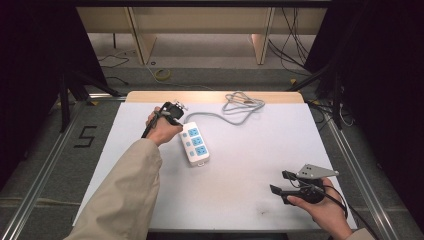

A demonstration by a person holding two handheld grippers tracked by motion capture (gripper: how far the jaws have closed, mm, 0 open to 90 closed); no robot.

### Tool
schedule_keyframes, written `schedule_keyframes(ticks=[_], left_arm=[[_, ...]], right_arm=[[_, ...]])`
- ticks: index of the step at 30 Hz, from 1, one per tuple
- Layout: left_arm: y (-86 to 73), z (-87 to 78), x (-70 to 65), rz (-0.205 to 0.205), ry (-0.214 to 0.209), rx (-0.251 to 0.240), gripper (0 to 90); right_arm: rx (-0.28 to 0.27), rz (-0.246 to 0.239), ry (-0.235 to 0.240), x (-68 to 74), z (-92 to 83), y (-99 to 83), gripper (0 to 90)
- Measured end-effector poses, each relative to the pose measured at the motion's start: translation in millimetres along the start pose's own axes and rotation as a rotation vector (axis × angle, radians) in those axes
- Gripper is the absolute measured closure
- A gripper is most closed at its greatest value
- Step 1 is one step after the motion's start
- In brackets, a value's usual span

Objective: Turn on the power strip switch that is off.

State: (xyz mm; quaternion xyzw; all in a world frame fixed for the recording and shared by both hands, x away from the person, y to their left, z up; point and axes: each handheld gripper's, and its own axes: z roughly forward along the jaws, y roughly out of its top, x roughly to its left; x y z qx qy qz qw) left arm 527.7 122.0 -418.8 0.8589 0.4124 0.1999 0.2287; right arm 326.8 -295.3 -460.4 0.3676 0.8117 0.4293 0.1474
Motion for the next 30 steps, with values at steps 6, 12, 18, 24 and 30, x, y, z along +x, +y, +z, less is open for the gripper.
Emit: schedule_keyframes(ticks=[6,12,18,24,30], left_arm=[[-9.0,-12.5,4.6,-0.029,-0.022,-0.053,78.9],[-18.0,-23.4,5.6,-0.061,-0.089,-0.146,57.0],[-25.3,-35.7,2.2,-0.085,-0.117,-0.186,39.2],[-33.4,-45.0,-5.0,-0.076,-0.132,-0.206,31.8],[-48.3,-48.5,-15.8,-0.059,-0.163,-0.241,28.9]], right_arm=[[0.001,0.002,0.0,-0.3,0.1,-0.1,29.5],[0.002,0.002,-0.001,-0.2,0.3,0.0,29.5],[0.006,0.003,0.0,-0.1,0.7,0.0,29.5],[0.005,0.003,-0.001,-0.1,1.0,0.1,29.5],[0.002,0.001,-0.001,-0.5,1.1,0.4,29.5]])
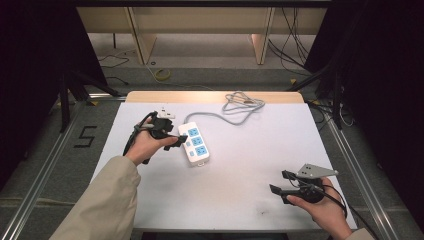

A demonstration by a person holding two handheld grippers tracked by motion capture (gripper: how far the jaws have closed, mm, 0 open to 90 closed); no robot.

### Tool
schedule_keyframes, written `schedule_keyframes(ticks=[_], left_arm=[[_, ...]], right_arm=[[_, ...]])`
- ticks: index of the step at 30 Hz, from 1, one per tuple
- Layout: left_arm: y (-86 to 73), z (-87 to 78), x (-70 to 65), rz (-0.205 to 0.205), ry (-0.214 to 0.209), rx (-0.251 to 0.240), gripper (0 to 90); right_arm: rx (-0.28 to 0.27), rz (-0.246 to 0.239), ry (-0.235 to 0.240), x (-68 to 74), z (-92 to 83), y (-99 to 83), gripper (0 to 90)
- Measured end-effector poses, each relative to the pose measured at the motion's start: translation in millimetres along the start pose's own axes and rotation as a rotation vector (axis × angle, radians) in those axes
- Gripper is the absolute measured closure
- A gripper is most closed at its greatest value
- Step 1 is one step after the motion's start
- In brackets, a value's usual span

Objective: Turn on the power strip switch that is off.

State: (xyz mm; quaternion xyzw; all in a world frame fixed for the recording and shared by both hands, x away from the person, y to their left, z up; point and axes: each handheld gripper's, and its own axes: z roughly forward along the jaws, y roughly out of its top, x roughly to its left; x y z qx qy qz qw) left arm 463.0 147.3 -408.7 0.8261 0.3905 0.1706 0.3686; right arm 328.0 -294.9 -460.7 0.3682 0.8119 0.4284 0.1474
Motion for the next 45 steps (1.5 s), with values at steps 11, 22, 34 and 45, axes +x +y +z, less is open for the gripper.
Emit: schedule_keyframes(ticks=[11,22,34,45], left_arm=[[-25.3,-14.9,-15.7,0.05,-0.03,-0.064,25.8],[-41.1,-27.2,-27.2,0.081,-0.028,-0.083,23.9],[-65.0,-34.4,-35.3,0.134,-0.014,-0.085,22.5],[-89.3,-43.5,-37.8,0.151,-0.017,-0.073,22.3]], right_arm=[[0.002,-0.001,-0.005,-0.1,0.2,0.0,29.4],[0.005,-0.002,-0.008,-0.5,0.1,-0.1,29.2],[-0.001,0.006,-0.007,-1.7,-0.2,-0.4,28.6],[0.006,0.005,-0.007,-1.9,0.7,-1.0,28.2]])
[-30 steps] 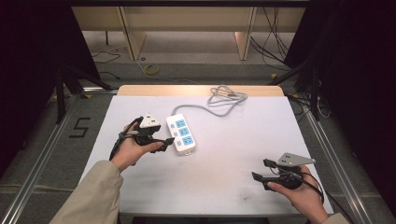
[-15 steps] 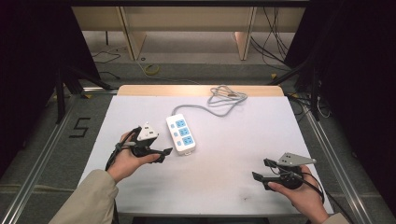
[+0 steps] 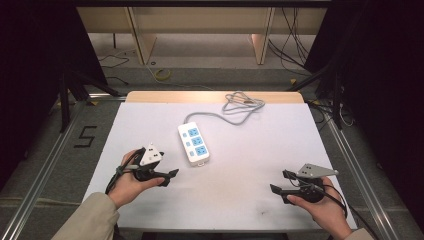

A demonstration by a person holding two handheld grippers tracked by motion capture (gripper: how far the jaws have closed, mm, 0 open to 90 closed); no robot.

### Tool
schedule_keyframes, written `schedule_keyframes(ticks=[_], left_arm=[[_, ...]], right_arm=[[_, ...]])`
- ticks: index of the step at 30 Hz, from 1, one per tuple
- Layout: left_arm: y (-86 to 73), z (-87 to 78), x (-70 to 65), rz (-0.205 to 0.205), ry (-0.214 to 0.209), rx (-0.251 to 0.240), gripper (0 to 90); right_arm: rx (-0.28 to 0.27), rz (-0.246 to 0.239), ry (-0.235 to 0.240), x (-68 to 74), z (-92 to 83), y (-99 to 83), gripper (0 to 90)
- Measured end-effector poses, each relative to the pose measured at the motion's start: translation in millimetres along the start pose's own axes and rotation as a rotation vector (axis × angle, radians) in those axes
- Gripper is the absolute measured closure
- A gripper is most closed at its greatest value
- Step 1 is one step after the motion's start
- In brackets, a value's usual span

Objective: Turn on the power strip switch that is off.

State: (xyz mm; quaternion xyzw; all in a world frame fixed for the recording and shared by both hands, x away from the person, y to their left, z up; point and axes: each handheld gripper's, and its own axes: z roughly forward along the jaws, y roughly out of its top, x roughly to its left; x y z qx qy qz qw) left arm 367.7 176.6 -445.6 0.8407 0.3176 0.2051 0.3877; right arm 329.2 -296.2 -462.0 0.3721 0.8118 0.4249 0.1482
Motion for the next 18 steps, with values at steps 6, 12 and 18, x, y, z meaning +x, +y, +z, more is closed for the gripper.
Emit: schedule_keyframes(ticks=[6,12,18], left_arm=[[-10.2,-5.9,-1.9,0.004,0.003,0.008,22.1],[-20.1,-12.8,-1.2,-0.001,0.02,-0.002,21.1],[-29.6,-19.7,0.4,-0.004,0.043,0.004,20.6]], right_arm=[[-0.002,0.0,0.001,0.0,-0.3,-0.2,28.0],[-0.002,0.001,0.003,0.1,-0.3,-0.1,27.9],[-0.002,0.0,0.003,-0.2,-0.8,-0.4,27.8]])
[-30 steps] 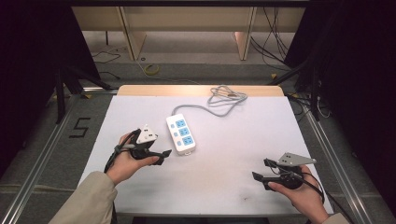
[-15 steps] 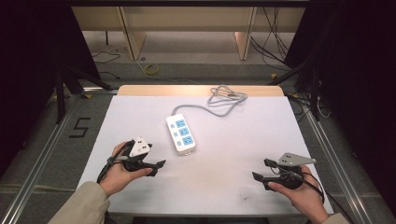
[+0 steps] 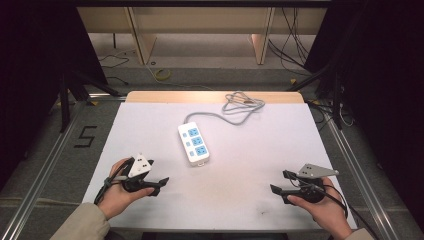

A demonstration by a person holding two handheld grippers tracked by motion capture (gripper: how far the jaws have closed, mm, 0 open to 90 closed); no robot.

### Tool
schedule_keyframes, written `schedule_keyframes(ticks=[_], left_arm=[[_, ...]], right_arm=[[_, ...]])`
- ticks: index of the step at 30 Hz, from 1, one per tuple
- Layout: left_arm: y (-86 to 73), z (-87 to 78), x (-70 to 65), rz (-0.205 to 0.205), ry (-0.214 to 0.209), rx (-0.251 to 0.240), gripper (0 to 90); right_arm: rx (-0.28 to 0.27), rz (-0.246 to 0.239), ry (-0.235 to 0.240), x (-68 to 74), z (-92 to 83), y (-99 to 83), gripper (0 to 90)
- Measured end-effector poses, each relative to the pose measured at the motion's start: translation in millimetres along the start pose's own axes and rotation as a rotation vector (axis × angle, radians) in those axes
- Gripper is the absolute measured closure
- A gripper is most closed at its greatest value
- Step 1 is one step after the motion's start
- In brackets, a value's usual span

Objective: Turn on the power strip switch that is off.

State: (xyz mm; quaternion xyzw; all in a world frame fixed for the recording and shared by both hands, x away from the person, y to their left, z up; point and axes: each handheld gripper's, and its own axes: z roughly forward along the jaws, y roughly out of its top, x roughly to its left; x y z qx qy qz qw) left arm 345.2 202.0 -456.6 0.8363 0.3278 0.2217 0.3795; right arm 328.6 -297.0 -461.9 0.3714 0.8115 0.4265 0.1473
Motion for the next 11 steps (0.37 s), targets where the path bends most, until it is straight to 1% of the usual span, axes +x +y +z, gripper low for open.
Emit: schedule_keyframes(ticks=[3,6,11], left_arm=[[-2.4,-2.1,0.7,-0.003,0.01,0.001,20.1],[-2.5,-2.3,1.1,0.0,0.011,0.001,19.9],[-3.1,0.0,0.6,0.003,0.007,0.016,19.1]], right_arm=[[-0.001,-0.001,0.0,-0.4,-0.3,0.2,27.8],[-0.005,-0.001,-0.002,-0.5,-1.2,0.3,27.8],[-0.004,0.001,-0.007,-1.0,-2.1,-0.1,27.7]])
